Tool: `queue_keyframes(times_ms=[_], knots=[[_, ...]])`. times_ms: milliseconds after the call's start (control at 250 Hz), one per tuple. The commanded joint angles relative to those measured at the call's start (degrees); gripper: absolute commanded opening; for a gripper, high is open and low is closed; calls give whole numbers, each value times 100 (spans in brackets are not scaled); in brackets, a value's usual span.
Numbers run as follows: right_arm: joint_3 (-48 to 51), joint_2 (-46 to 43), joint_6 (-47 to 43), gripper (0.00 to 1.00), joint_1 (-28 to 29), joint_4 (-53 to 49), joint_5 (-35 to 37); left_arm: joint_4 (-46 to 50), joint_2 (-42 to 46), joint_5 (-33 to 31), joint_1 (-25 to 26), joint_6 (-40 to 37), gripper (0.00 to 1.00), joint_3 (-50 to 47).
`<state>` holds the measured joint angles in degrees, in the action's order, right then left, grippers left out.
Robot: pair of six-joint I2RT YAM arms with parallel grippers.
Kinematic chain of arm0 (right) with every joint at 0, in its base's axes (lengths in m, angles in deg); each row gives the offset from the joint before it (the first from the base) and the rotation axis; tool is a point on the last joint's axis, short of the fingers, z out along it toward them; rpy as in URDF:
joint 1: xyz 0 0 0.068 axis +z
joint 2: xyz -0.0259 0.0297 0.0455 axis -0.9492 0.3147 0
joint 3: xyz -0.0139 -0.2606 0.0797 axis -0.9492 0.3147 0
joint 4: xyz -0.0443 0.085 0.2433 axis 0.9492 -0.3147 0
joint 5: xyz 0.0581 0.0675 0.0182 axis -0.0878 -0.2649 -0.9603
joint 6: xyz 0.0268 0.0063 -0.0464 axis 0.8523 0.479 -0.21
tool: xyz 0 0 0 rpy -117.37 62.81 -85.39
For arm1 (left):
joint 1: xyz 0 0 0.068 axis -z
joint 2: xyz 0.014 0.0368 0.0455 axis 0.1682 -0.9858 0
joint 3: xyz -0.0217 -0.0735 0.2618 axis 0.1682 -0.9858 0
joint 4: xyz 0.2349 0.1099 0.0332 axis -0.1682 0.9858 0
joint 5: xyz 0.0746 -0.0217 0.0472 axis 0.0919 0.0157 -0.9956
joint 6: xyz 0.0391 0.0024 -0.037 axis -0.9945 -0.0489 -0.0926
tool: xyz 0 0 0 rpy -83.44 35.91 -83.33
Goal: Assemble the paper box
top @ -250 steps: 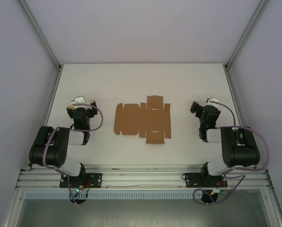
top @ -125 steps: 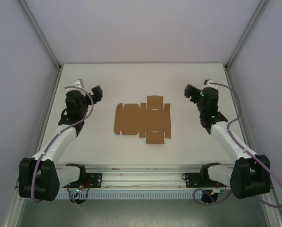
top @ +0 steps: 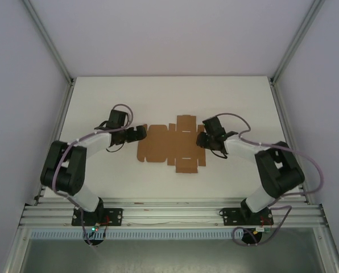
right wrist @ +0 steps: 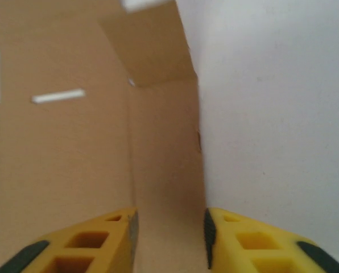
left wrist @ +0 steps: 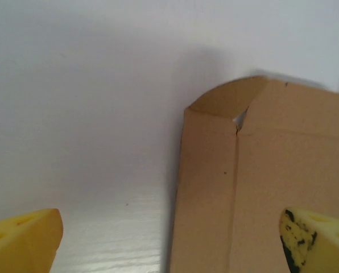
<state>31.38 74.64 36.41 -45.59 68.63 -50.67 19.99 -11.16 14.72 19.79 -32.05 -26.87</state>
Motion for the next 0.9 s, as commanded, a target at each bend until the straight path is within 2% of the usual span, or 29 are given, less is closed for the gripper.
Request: queue_keyframes(times_ms=[0, 104, 232, 392, 524, 755, 895], knots=[[-300, 313, 229, 28, 6, -375, 138, 148, -277, 788, -1, -121, 93, 269], [-289, 632, 310, 23, 14, -373, 210, -23, -542, 1113, -1, -105, 91, 315], [-180, 834, 416, 21, 13, -294, 256, -180, -796, 1424, 0, -90, 87, 344], [-126, 978, 478, 19, 13, -113, 49, -849, -841, 2564, 0, -27, 80, 144], [-66, 994, 516, 18, 16, 90, -155, -1405, -670, 3113, 0, 166, 76, -12], [44, 897, 497, 18, 18, 279, -167, -1772, -271, 3294, 0, 375, 73, -87], [129, 701, 407, 20, 14, 363, -123, -1278, -139, 2816, -5, 95, 65, -23]])
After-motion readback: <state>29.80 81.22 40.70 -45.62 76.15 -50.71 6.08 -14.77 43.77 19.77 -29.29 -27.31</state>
